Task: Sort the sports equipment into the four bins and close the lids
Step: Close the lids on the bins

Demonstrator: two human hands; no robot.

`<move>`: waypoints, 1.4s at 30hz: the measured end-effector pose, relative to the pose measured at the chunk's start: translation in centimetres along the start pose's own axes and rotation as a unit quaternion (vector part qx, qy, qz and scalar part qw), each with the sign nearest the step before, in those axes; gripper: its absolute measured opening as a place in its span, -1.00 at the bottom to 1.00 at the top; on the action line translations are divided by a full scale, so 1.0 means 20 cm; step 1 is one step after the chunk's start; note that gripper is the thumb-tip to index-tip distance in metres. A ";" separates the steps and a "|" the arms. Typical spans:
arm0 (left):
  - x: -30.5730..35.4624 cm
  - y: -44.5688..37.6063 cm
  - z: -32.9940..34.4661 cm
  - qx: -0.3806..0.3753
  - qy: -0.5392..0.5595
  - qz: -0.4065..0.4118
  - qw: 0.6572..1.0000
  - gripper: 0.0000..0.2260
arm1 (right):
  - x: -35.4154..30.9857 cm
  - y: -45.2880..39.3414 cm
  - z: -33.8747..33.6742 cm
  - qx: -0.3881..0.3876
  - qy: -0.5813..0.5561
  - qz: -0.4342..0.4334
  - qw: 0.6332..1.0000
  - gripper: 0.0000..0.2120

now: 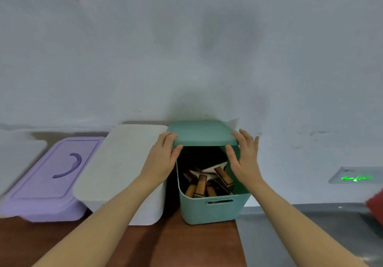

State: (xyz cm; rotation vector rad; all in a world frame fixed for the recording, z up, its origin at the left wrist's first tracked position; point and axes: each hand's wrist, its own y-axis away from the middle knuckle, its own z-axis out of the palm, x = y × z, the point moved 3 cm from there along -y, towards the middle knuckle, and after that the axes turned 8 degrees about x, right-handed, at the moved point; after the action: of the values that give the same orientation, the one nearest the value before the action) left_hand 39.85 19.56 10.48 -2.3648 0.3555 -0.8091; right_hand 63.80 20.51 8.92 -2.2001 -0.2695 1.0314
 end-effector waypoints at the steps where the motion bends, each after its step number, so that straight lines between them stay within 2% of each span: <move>1: -0.01 0.05 0.02 -0.004 -0.004 0.017 1.000 -0.54 | 0.02 0.04 -0.01 -0.009 0.007 -0.001 1.000 -0.54; 3: -0.03 0.14 0.05 -0.009 -0.003 0.039 0.999 -0.53 | 0.06 0.13 -0.03 -0.020 0.011 0.005 1.000 -0.54; 7: -0.01 0.30 0.13 -0.018 0.022 0.052 0.998 -0.52 | 0.11 0.29 -0.06 -0.024 -0.010 0.076 0.997 -0.52; 10: -0.01 0.43 0.18 -0.033 -0.002 0.064 0.997 -0.49 | 0.14 0.39 -0.09 -0.040 0.001 0.093 0.995 -0.49; 14: -0.03 0.55 0.21 -0.055 -0.017 0.069 0.996 -0.46 | 0.19 0.48 -0.09 -0.070 0.033 0.073 0.994 -0.41; 19: -0.01 0.56 0.22 -0.047 0.002 0.059 0.997 -0.44 | 0.23 0.50 -0.09 -0.082 0.055 0.077 0.992 -0.34; 24: -0.01 0.55 0.23 -0.038 0.036 0.031 0.998 -0.51 | 0.22 0.48 -0.11 -0.070 0.058 0.056 0.994 -0.31; 33: 0.04 0.49 0.23 0.005 0.100 -0.002 0.995 -0.60 | 0.21 0.42 -0.15 -0.050 0.028 0.066 0.996 -0.42; 38: 0.07 0.43 0.22 0.016 0.095 0.036 0.995 -0.63 | 0.22 0.38 -0.17 -0.025 0.033 0.047 0.998 -0.41; 42: 0.05 0.49 0.24 0.012 0.058 0.055 0.997 -0.58 | 0.24 0.45 -0.16 -0.028 0.057 0.022 0.998 -0.41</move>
State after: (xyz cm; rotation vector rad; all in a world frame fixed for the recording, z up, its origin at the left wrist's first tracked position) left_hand 43.04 13.62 1.80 -2.2600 0.5151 -0.8946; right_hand 68.48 14.47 1.50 -2.3156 -0.2004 0.9282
